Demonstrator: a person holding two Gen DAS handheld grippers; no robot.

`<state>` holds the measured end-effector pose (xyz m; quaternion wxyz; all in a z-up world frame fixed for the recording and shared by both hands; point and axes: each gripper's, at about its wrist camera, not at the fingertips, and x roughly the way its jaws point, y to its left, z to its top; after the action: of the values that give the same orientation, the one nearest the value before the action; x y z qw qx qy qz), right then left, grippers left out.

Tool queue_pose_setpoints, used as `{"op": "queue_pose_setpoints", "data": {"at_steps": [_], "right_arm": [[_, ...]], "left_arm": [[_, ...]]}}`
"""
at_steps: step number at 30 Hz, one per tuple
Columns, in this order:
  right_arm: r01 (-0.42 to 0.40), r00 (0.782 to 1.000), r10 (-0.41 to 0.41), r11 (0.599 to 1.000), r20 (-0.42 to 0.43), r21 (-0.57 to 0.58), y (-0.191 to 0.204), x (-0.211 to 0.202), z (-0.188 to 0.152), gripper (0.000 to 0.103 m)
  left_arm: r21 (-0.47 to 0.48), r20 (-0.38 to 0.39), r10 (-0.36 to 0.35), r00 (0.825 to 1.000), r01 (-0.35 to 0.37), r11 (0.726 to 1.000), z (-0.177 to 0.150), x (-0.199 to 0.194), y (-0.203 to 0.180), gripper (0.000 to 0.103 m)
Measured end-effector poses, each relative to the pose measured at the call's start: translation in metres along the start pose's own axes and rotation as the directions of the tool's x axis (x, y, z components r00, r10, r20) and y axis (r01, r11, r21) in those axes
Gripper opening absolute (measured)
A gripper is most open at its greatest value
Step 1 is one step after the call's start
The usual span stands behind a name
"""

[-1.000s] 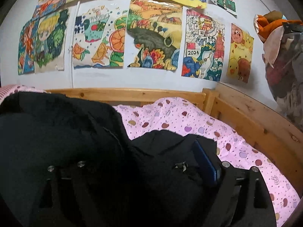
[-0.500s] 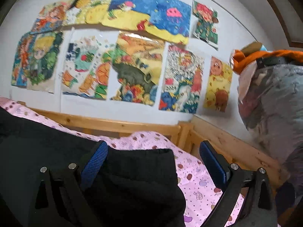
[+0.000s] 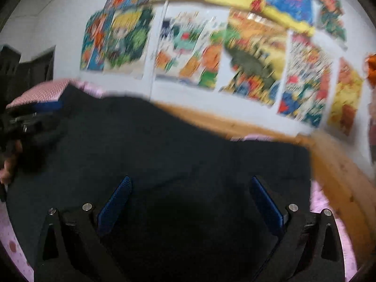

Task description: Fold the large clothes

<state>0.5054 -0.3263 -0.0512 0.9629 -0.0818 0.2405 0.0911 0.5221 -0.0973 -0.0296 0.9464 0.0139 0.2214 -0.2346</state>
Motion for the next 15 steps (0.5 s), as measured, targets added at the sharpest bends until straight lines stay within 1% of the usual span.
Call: {"op": "queue_pose_setpoints", "data": {"at_steps": [1, 3, 5, 9, 12, 15], "right_arm": [[-0.009, 1.000, 0.009, 1.000, -0.008, 0.022, -0.004, 0.006, -0.002, 0.098], [-0.001, 1.000, 0.002, 0.998, -0.011, 0.060, -0.010, 0.011, -0.005, 0.099], [0.011, 1.000, -0.010, 0.995, -0.014, 0.095, -0.017, 0.017, -0.006, 0.099], [0.051, 0.998, -0.047, 0.991, -0.038, 0.127, -0.027, 0.036, 0.000, 0.099], [0.080, 0.994, -0.070, 0.989, -0.081, 0.122, -0.030, 0.055, 0.007, 0.099], [0.082, 0.984, -0.062, 0.990, -0.164, 0.113, -0.032, 0.079, 0.011, 0.101]], "left_arm": [[-0.001, -0.029, 0.010, 1.000, -0.010, 1.000, -0.001, 0.007, 0.000, 0.102], [-0.004, -0.066, 0.027, 0.997, -0.027, 1.000, -0.003, 0.019, 0.001, 0.102], [-0.012, -0.079, 0.041, 0.996, -0.042, 0.999, -0.002, 0.024, 0.002, 0.103], [-0.043, -0.101, 0.097, 0.990, -0.102, 0.994, 0.006, 0.038, 0.012, 0.103], [-0.071, -0.161, 0.135, 0.978, -0.148, 0.986, 0.014, 0.058, 0.025, 0.103], [-0.081, -0.230, 0.138, 0.963, -0.160, 0.984, 0.016, 0.078, 0.034, 0.103]]}}
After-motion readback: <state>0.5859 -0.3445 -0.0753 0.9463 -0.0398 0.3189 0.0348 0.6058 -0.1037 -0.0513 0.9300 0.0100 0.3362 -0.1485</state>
